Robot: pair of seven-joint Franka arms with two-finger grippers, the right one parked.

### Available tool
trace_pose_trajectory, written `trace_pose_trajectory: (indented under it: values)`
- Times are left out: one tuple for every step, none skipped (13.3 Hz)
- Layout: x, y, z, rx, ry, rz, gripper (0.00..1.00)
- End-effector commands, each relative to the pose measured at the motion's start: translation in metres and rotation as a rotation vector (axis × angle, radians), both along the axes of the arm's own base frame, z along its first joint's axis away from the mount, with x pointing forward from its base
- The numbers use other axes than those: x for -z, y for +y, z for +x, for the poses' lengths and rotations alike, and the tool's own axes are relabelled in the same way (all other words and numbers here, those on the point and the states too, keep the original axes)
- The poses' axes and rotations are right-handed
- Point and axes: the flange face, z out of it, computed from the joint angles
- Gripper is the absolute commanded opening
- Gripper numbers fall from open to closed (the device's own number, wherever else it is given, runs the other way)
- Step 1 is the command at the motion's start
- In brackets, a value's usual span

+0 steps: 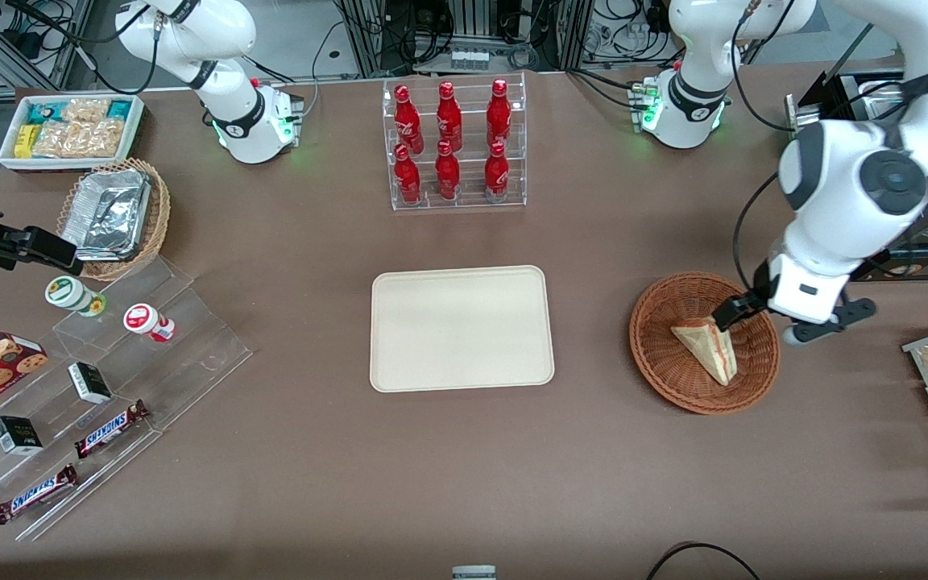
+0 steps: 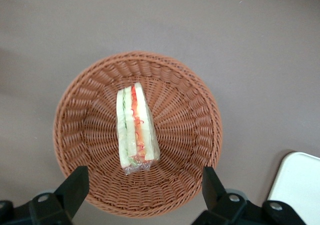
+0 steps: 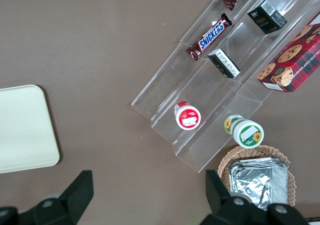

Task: Place sandwich from basket to tray
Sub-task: 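Lower the open left gripper around the sandwich and close it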

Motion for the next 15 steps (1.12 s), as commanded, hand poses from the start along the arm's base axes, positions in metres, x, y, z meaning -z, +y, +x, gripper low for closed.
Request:
trace_pose_trajectory:
  values:
    - [0.026, 0.002, -0.023, -0.023, -0.014, 0.014, 1.0]
    - [0.035, 0.004, -0.024, -0.025, -0.012, 0.013, 1.0]
    - [0.047, 0.008, -0.026, -0.032, -0.009, 0.011, 1.0]
    - [0.055, 0.009, -0.026, -0.034, -0.01, 0.009, 1.0]
    - [0.066, 0.012, -0.026, -0.038, -0.014, 0.005, 1.0]
    - [0.079, 0.012, -0.025, -0.039, -0.011, 0.002, 1.0]
    - [0.088, 0.012, -0.025, -0.041, -0.013, -0.002, 1.0]
    - [0.096, 0.011, -0.024, -0.043, -0.013, -0.005, 1.0]
    - [0.104, 0.011, -0.024, -0.043, -0.005, -0.006, 1.0]
    - [0.113, 0.011, -0.024, -0.041, 0.006, -0.006, 1.0]
    - [0.12, 0.012, -0.024, -0.041, 0.009, -0.007, 1.0]
    - [0.127, 0.012, -0.023, -0.042, 0.005, -0.01, 1.0]
    - [0.133, 0.013, -0.022, -0.042, 0.0, -0.013, 0.99]
    - [0.135, 0.013, -0.021, -0.041, 0.0, -0.013, 0.8]
    - [0.134, 0.014, -0.02, -0.038, -0.001, -0.013, 0.52]
